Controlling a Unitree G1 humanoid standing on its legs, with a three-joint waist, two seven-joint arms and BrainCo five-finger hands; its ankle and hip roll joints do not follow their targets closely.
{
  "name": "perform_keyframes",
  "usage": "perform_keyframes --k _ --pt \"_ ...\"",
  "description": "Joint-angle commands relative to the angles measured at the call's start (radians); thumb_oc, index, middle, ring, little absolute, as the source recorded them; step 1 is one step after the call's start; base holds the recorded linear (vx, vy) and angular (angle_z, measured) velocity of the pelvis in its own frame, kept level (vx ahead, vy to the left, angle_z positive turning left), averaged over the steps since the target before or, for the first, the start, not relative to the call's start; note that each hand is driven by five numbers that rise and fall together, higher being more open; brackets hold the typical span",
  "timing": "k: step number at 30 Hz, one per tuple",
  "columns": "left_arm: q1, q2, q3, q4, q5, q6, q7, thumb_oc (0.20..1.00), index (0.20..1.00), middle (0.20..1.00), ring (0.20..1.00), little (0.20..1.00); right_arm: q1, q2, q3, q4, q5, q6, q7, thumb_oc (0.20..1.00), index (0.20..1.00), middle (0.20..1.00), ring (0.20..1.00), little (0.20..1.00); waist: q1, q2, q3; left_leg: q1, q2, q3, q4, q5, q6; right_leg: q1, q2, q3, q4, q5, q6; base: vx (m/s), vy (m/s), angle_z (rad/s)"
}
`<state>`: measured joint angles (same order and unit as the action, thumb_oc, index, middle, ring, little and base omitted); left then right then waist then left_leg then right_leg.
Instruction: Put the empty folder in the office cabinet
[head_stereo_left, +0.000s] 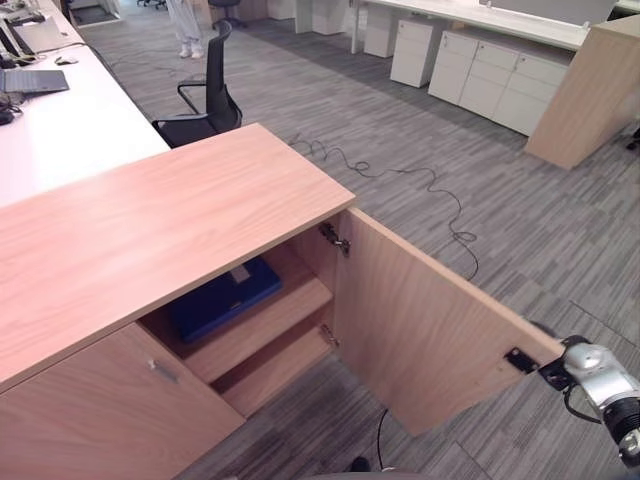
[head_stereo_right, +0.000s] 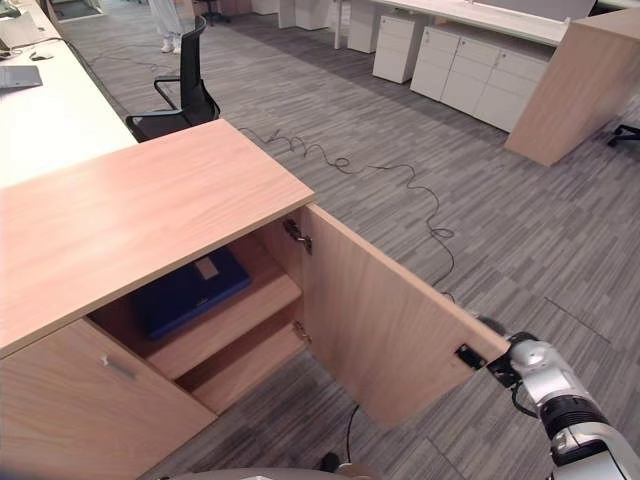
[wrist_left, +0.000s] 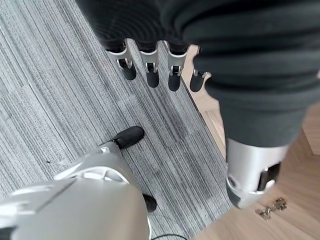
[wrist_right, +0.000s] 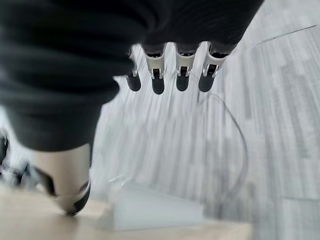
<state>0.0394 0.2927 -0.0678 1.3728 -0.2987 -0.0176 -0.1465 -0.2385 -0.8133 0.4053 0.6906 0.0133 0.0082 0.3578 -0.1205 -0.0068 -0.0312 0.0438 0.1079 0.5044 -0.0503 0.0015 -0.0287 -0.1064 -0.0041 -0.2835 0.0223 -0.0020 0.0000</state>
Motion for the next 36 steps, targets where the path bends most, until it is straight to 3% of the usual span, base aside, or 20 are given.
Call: perform_keyframes --k 1,7,12,20,28,32,36 --pt "-0.037 -0.014 0.013 0.021 0.0 -0.002 -0.002 1.0 1.0 1.0 1.0 1.0 -0.068 0.273 0.159 -0.2 0.068 -0.081 0.146 1.0 1.0 1.0 1.0 1.0 0.056 -0.045 -0.005 -0.048 -0.072 -0.064 0.021 -0.046 0.015 0.058 -0.113 -0.099 -0.031 -0.014 0.112 -0.02 0.003 -0.05" --pt "-0.009 -0.019 0.026 0.032 0.023 -0.008 -0.005 1.0 1.0 1.0 1.0 1.0 -0.091 0.36 0.27 -0.366 0.243 -0.053 0.224 1.0 1.0 1.0 1.0 1.0 0.074 -0.05 0.0 -0.057 -0.067 -0.054 0.017 -0.04 0.013 0.047 -0.114 -0.101 -0.042 -0.001 0.117 0.0 0.003 -0.03" --pt "0.017 -0.015 0.042 0.062 0.036 -0.011 0.012 1.0 1.0 1.0 1.0 1.0 -0.145 0.484 0.331 -0.388 0.355 -0.055 0.203 1.0 1.0 1.0 1.0 1.0 0.116 -0.063 0.006 -0.077 -0.059 -0.062 0.011 -0.022 0.003 0.042 -0.112 -0.121 -0.054 0.006 0.114 -0.01 -0.035 0.01" --pt "0.045 -0.026 0.036 0.064 0.062 -0.003 0.0 1.0 1.0 1.0 1.0 1.0 -0.101 0.497 0.339 -0.366 0.353 -0.03 0.207 1.0 1.0 1.0 1.0 1.0 0.133 -0.07 0.016 -0.099 -0.049 -0.109 0.007 -0.005 -0.009 0.05 -0.102 -0.152 -0.062 -0.006 0.101 -0.01 -0.052 0.29" --pt "0.06 -0.024 0.015 0.042 0.076 -0.005 -0.011 1.0 1.0 1.0 1.0 1.0 0.005 0.462 0.285 -0.214 0.243 -0.014 0.197 1.0 1.0 1.0 1.0 1.0 0.144 -0.069 0.022 -0.119 -0.039 -0.164 0.012 0.01 -0.022 0.061 -0.089 -0.178 -0.07 -0.025 0.087 -0.01 -0.068 0.26" --pt "0.061 -0.014 0.012 0.002 0.022 -0.008 -0.007 1.0 1.0 1.0 1.0 1.0 0.047 0.484 0.212 0.049 0.061 -0.019 0.127 1.0 1.0 1.0 1.0 1.0 0.161 -0.064 0.022 -0.124 -0.031 -0.195 0.032 0.007 -0.027 0.083 -0.079 -0.194 -0.079 -0.042 0.076 0.01 -0.115 0.27" --pt "0.061 -0.015 0.011 0.01 -0.012 0.0 -0.018 1.0 1.0 1.0 1.0 1.0 0.077 0.533 0.155 0.237 0.049 -0.006 0.098 1.0 1.0 1.0 1.0 1.0 0.171 -0.062 0.026 -0.129 -0.021 -0.204 0.066 -0.003 -0.032 0.096 -0.069 -0.196 -0.086 -0.05 0.067 0.01 -0.118 0.26"
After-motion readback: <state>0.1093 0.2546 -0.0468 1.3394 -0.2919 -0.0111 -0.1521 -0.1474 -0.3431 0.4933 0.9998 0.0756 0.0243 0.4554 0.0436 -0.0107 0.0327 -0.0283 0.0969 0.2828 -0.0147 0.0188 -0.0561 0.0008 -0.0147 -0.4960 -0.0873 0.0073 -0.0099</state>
